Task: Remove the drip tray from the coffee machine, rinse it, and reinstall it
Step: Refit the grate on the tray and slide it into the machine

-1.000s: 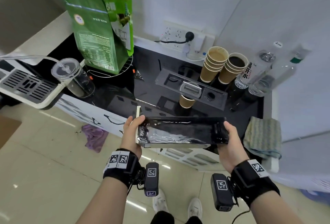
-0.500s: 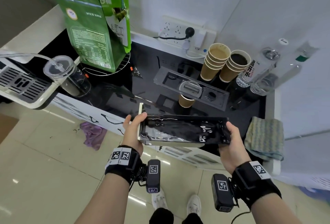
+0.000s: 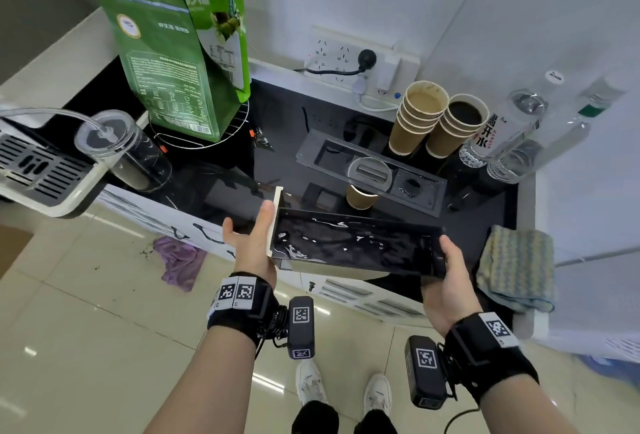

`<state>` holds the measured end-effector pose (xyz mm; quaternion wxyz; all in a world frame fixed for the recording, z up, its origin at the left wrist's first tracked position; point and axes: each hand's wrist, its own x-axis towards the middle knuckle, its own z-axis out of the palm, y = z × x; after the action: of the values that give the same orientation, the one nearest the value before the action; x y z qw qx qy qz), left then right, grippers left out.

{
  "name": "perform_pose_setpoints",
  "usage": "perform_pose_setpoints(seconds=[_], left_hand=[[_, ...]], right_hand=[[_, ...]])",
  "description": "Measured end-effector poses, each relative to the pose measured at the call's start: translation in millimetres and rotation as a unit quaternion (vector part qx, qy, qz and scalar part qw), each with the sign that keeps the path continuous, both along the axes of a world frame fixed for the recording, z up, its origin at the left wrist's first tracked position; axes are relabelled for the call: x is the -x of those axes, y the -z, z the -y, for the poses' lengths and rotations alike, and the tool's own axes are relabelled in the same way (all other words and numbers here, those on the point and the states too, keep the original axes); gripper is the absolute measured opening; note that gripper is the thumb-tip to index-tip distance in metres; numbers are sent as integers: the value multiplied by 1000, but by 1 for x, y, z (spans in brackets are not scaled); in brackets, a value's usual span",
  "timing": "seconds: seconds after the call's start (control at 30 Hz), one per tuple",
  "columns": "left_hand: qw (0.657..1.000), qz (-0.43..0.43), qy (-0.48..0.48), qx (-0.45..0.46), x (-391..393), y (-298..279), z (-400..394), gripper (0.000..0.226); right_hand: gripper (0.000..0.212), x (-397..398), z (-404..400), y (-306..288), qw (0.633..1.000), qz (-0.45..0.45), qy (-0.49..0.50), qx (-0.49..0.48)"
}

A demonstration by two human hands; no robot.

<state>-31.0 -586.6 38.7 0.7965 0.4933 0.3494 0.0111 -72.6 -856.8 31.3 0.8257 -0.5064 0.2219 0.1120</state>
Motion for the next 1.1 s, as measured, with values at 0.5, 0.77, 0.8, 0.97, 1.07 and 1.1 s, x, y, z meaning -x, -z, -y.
perform_pose_setpoints(seconds=[0.5,0.77,0.8,0.97,1.07,1.1], left_hand=[[973,8,24,-228,15,0,-21,48],[982,2,45,-184,15,-6,-34,55],[980,0,48,-191,17,-4,-36,55],[971,1,67,-231,32,9,-53,52],[965,11,89,-247,37,15,-68,45],[965,13,98,-244,36,16,-73,43]], right_hand=[[63,8,-23,27,998,-66,19,-14],[98,7,-34,30,985,-166,33,43],[102,9,-36,30,980,-186,41,57],[106,29,-47,34,960,-236,26,149],[85,39,-40,29,958,-202,-1,205],[74,41,-34,27,959,-176,-10,222]])
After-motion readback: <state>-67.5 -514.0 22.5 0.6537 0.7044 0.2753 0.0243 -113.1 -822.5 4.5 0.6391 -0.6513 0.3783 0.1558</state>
